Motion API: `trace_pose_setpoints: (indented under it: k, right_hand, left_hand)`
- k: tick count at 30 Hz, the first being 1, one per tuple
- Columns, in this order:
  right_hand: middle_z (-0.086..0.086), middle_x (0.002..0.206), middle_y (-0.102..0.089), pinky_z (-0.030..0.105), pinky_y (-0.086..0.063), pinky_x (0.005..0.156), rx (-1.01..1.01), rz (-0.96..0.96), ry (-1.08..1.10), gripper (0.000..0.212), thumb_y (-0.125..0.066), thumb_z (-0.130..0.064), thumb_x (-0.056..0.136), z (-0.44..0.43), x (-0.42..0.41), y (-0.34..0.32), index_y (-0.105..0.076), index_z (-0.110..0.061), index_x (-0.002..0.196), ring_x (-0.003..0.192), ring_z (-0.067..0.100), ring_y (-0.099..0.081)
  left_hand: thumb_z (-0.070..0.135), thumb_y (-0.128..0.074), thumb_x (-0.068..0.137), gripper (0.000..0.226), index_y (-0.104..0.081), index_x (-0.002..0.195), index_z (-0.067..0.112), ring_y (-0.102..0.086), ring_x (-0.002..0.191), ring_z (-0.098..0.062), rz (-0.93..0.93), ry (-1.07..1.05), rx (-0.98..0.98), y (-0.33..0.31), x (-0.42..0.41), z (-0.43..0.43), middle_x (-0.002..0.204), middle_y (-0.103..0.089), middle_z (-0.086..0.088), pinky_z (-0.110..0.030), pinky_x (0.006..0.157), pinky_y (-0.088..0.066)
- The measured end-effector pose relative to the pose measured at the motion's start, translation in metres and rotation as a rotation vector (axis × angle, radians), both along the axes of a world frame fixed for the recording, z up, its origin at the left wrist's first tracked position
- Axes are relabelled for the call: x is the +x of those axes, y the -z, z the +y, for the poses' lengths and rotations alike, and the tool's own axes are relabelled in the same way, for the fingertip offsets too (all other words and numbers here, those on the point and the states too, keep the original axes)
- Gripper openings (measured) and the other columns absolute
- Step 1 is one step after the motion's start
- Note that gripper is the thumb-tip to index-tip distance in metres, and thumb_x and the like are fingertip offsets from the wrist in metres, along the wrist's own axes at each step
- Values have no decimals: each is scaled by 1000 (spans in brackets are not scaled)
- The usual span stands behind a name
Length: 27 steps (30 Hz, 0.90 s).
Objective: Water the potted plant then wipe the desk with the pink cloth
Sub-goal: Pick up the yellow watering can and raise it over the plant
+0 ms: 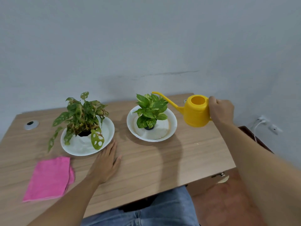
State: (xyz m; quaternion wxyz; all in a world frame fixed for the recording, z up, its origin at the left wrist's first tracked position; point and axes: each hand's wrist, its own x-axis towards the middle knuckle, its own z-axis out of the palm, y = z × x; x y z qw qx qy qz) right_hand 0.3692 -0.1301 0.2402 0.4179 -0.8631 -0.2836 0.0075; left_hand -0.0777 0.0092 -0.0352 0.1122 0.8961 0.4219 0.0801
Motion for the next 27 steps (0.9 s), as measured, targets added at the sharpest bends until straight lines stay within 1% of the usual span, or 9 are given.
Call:
trace_pose_setpoints:
  k: [2,5,10,13,16,19,22,27]
  right_hand:
    - [14,60,-40,42,-32,56,-4,-17,-33,49,-52,-29,101,7,-1,-7,-42,-3,61,62,30,-39]
    - [13,58,-37,43,-31,58,22,-33,-65,48,-53,-29,98,18,-4,-18,-40,-5,59,61,28,-38]
    - [13,55,-40,44,-43,63,36,-51,-63,48,-53,-36,91,29,-4,-35,-41,-9,53,60,32,-45]
    - [11,56,-34,39,-38,60,40,-66,-81,47,-54,-33,91,34,-1,-44,-38,-9,54,58,30,-38]
    - [12,57,-35,36,-34,56,28,-92,-97,46,-56,-30,92,36,4,-51,-39,-7,55,58,30,-39]
    - [13,56,-37,35,-34,56,12,-107,-103,48,-56,-29,94,37,7,-56,-40,-6,54,58,30,-40]
    - [15,57,-41,36,-38,59,5,-112,-101,49,-55,-31,93,37,7,-58,-43,-6,54,59,32,-44]
    - [14,56,-40,34,-34,56,1,-114,-124,49,-56,-30,94,39,4,-59,-42,-7,53,58,29,-41]
  left_hand:
    - [64,-20,112,83,-12,177,13,0,172,-16,9,-4,6,1,1,0,187,-3,-2,-39,139,-6]
    - [61,-24,113,81,-13,177,12,-4,172,-18,-2,-16,7,2,2,-1,186,-5,-3,-41,139,-9]
    - [61,-23,113,81,-14,177,12,-8,172,-19,-5,-20,17,3,0,-3,186,-8,-4,-41,139,-11]
    - [61,-22,113,81,-15,177,12,-7,172,-18,-3,-27,31,3,0,-4,186,-7,-4,-41,139,-9]
    - [61,-23,113,81,-17,176,12,-9,172,-18,-6,-44,38,3,0,-6,186,-10,-4,-37,137,-4]
    - [60,-23,113,80,-17,176,12,-10,172,-17,-10,-49,47,3,0,-6,185,-11,-4,-34,137,-1]
    - [61,-23,113,80,-15,177,13,-6,172,-15,-9,-52,35,2,0,-6,186,-8,-2,-35,137,-1]
    - [59,-26,114,79,-13,177,14,-5,172,-15,-13,-59,36,1,1,-7,186,-7,-2,-33,137,0]
